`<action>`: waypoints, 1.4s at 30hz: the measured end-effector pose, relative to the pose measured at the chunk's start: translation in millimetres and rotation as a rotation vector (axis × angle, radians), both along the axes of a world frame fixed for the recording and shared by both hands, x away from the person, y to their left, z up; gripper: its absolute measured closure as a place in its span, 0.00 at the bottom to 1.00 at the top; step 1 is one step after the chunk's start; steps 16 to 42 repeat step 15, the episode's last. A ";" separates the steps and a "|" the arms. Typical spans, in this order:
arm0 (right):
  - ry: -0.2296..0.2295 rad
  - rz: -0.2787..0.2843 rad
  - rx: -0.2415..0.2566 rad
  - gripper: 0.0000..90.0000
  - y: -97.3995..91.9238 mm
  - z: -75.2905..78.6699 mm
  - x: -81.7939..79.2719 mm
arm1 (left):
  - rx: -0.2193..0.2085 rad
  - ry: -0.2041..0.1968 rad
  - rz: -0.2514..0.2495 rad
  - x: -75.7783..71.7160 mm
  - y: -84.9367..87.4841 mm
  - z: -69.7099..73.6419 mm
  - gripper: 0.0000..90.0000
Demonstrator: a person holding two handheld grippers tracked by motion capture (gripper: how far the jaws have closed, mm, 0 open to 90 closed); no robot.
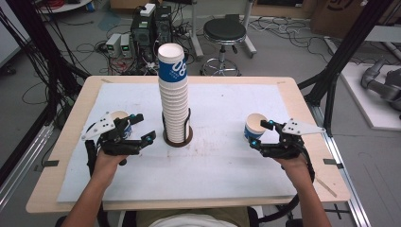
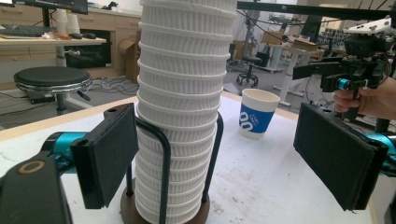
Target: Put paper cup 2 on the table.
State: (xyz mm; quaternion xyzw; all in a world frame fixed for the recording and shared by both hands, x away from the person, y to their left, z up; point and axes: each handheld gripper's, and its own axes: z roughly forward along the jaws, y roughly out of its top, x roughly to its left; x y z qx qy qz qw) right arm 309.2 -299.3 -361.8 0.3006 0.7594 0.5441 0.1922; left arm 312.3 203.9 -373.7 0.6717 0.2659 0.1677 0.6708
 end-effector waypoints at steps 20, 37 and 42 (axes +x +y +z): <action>0.003 -0.009 -0.010 0.23 -3.3 -0.7 0.6 | 0.032 0.015 -0.002 1.3 -2.2 -5.5 0.15; 0.003 -0.009 -0.010 0.23 -3.3 -0.7 0.6 | 0.032 0.015 -0.002 1.3 -2.2 -5.5 0.15; 0.003 -0.009 -0.010 0.23 -3.3 -0.7 0.6 | 0.032 0.015 -0.002 1.3 -2.2 -5.5 0.15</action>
